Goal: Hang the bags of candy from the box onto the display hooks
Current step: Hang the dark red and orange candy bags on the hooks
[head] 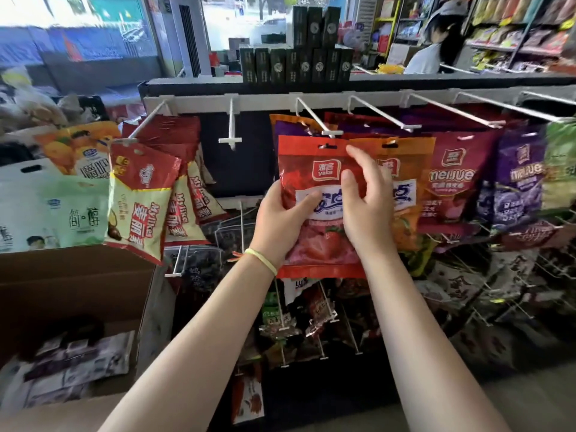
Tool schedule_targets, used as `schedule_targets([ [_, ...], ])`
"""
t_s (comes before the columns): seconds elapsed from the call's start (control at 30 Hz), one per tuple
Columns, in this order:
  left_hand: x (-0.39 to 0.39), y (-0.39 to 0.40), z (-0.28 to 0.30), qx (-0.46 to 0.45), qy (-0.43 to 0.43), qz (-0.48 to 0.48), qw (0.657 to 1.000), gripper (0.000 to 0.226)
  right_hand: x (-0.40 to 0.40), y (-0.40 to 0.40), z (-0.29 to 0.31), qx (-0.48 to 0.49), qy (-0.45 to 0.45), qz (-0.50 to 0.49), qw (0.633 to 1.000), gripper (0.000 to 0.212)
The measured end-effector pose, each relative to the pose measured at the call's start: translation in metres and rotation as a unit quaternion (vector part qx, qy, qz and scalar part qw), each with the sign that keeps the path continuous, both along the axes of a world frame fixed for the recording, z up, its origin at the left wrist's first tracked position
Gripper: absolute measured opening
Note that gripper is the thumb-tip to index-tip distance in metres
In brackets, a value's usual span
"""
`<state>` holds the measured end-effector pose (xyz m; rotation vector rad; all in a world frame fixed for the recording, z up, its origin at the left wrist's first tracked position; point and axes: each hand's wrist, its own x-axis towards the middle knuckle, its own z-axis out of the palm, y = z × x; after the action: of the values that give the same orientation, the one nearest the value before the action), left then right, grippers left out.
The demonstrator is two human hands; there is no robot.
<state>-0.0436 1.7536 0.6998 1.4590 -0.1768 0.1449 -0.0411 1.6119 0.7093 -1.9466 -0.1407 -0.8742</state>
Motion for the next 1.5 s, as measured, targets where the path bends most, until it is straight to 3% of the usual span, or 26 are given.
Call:
schedule_targets([
  [0.2, 0.007, -0.005, -0.001, -0.008, 0.016, 0.026, 1.000, 0.032, 0.010, -0.002, 0.005, -0.012, 0.024, 0.017, 0.999, 0.038],
  [0.53, 0.004, -0.005, 0.003, -0.020, 0.053, 0.031, 0.998, 0.024, 0.015, 0.003, -0.003, -0.072, 0.003, -0.040, 0.997, 0.038],
  [0.73, 0.005, 0.014, -0.009, 0.102, 0.009, 0.102, 0.989, 0.029, 0.016, 0.010, -0.015, -0.109, -0.022, -0.120, 0.987, 0.037],
  [0.87, 0.001, 0.036, -0.012, 0.218, -0.021, 0.111, 0.969, 0.005, 0.011, 0.017, -0.016, -0.107, -0.058, -0.212, 0.970, 0.021],
  [0.93, -0.009, 0.057, -0.013, 0.254, -0.039, 0.115, 0.960, 0.016, 0.004, 0.030, -0.016, -0.107, -0.105, -0.187, 0.971, 0.012],
  [1.0, -0.025, 0.085, -0.013, 0.231, -0.033, 0.105, 0.967, 0.017, -0.008, 0.053, -0.014, -0.080, -0.113, -0.086, 0.987, 0.012],
  [1.1, -0.051, 0.128, -0.013, 0.140, 0.003, 0.104, 0.985, 0.014, -0.027, 0.103, -0.013, -0.027, 0.026, 0.131, 0.991, 0.016],
  [1.23, -0.075, 0.195, -0.035, 0.075, 0.060, 0.146, 0.985, 0.014, -0.039, 0.183, -0.031, -0.020, 0.237, 0.342, 0.909, 0.016],
  [1.37, -0.096, 0.284, -0.074, 0.071, 0.144, 0.162, 0.974, 0.020, -0.046, 0.261, -0.057, -0.040, 0.377, 0.423, 0.823, 0.020],
  [1.5, -0.110, 0.390, -0.128, 0.114, 0.279, 0.200, 0.932, 0.018, -0.060, 0.350, -0.099, -0.113, 0.483, 0.432, 0.753, 0.018],
])
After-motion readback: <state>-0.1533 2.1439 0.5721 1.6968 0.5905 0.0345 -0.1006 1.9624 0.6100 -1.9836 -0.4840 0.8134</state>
